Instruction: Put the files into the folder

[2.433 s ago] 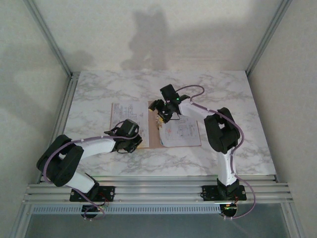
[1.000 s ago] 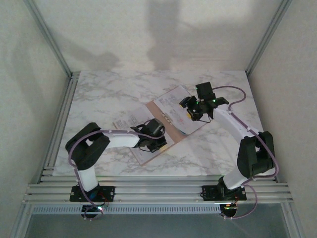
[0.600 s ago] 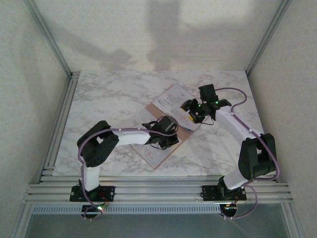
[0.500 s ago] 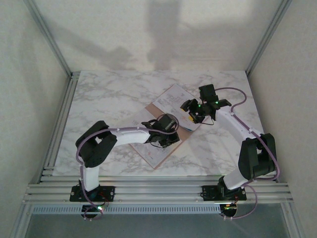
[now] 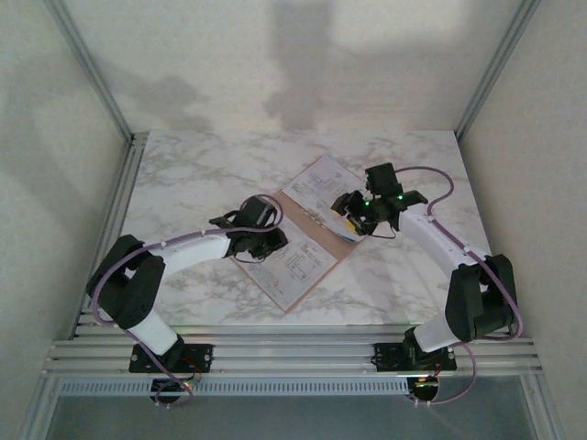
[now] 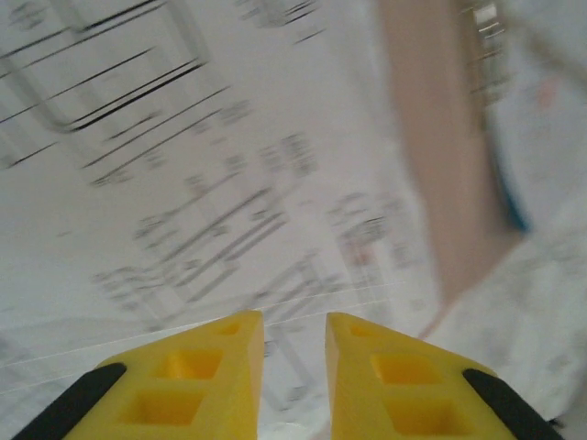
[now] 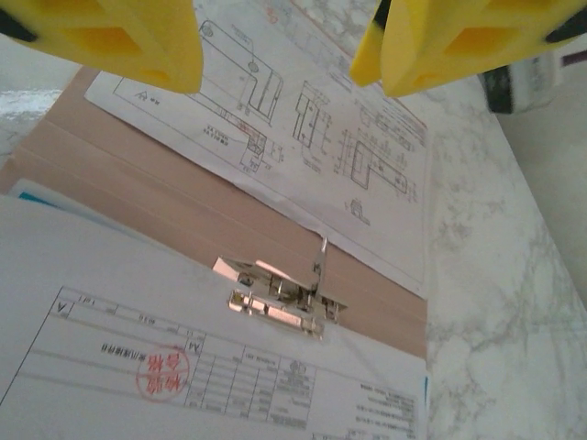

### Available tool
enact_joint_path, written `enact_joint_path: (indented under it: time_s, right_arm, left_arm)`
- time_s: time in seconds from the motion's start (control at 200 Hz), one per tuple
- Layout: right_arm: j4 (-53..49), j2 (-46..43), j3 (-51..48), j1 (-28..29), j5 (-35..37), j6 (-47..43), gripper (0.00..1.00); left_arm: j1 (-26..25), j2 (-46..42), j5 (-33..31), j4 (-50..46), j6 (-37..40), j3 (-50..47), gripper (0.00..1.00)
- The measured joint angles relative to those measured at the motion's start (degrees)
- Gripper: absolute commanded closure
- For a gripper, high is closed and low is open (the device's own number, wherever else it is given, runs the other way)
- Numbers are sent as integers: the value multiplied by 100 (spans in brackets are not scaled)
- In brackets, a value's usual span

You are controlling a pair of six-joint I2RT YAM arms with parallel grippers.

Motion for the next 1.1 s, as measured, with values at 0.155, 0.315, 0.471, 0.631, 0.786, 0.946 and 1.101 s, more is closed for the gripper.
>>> enact_joint_path:
  time_s: [0.155,0.315,0.471,0.631,0.786,0.946,1.101]
  right_arm:
    - [166,81,-28,157,0,109,46]
    - [334,380,-28,262,0,199,46]
    - [382,678,7,280,2,238,47]
    - [483,1005,234,280,0,306,53]
    - [636,1327,428,280,-15,345,57]
    - [634,1646,754,256,-26,317,66]
    - [643,1945,1139,166,-76,181,71]
  left_arm:
    - [-2,0,177,-68,286,-348,79]
    - [-46,0,304,37,343,-647,79]
    - [-229,107,363,188,317,-734,80]
    - [-457,262,448,533,173,-715,80]
    - [-636,466,494,787,17,-588,81]
    - [-691,564,507,846,-55,-496,81]
    - [-691,564,505,844,-94,-494,81]
